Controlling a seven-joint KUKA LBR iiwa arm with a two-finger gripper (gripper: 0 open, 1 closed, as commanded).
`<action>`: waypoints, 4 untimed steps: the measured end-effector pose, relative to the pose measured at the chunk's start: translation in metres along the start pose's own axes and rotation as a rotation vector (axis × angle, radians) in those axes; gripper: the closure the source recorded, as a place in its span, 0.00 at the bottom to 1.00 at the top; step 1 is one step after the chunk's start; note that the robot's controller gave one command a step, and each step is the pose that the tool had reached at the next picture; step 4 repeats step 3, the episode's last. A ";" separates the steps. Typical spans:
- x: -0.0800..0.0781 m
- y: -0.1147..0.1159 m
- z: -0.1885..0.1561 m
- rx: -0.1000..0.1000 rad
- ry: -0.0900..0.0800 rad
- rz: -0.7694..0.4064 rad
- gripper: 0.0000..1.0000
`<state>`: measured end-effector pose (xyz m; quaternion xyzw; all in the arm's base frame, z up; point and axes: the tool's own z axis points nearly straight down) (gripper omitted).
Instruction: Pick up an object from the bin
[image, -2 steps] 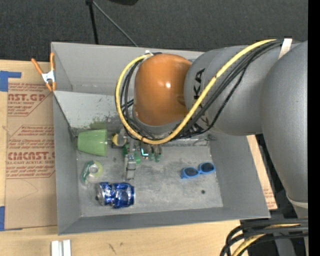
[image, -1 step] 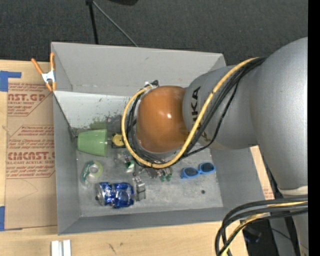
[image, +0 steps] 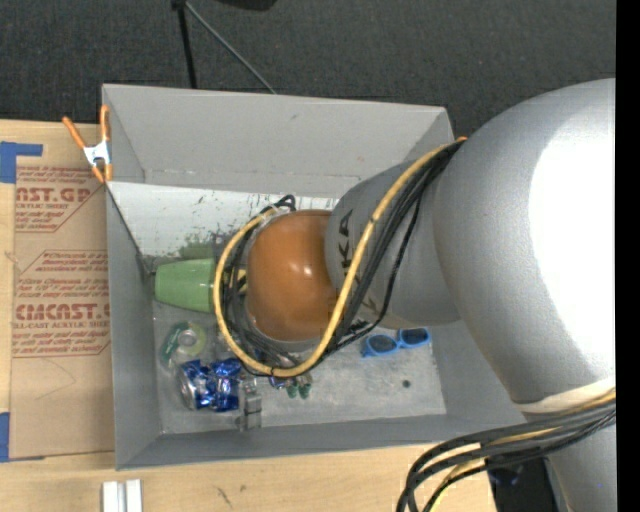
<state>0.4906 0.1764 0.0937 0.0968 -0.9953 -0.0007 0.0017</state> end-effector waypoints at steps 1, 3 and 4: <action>-0.001 -0.001 -0.001 0.000 -0.002 0.002 1.00; -0.009 0.009 -0.204 0.003 -0.011 -0.521 1.00; -0.009 0.009 -0.204 0.003 -0.011 -0.521 1.00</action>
Offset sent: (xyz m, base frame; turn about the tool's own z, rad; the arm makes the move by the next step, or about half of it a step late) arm 0.0000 0.0000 0.0000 0.0000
